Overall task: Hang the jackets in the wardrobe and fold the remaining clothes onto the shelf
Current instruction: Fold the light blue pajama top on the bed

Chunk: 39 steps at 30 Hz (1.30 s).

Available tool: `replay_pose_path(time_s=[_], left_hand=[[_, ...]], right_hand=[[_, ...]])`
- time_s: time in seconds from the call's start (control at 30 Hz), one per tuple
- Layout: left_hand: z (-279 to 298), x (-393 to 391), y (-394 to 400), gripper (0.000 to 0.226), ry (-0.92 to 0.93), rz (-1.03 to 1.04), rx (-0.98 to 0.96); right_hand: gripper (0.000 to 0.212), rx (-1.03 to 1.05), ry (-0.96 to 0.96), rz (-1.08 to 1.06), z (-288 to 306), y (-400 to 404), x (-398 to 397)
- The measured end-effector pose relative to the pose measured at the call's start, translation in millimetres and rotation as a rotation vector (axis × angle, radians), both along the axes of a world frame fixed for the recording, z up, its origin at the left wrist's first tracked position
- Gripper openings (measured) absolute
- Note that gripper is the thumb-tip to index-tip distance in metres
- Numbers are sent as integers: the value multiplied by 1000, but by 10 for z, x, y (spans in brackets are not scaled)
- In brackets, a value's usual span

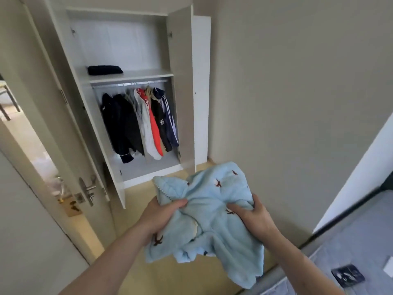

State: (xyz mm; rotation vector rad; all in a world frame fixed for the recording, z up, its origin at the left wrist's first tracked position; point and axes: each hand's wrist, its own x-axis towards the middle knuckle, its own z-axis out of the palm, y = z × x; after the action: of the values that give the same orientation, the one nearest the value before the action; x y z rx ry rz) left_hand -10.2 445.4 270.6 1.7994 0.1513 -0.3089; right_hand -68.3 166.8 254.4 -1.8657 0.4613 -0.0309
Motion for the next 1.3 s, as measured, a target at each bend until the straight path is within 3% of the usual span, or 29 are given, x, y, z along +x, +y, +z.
replay_pose_path(time_s=[0.2, 0.43, 0.6, 0.9, 1.17, 1.3], left_hand=[[222, 880, 398, 57, -13, 75, -9], [578, 2324, 490, 61, -74, 87, -9], [894, 3365, 478, 61, -144, 100, -21], [1298, 4930, 856, 59, -203, 194, -33], [1569, 6439, 1175, 49, -275, 173, -36], [1775, 7189, 1374, 46, -320, 143, -12]], right_hand=[[70, -5, -60, 85, 159, 321, 1196], [51, 9, -191, 161, 415, 428, 2757], [66, 9, -169, 205, 736, 407, 3879], [73, -22, -229, 285, 1219, 752, 5621], [64, -19, -281, 260, 1535, 1113, 7056], [71, -36, -316, 232, 1724, 1337, 7764]])
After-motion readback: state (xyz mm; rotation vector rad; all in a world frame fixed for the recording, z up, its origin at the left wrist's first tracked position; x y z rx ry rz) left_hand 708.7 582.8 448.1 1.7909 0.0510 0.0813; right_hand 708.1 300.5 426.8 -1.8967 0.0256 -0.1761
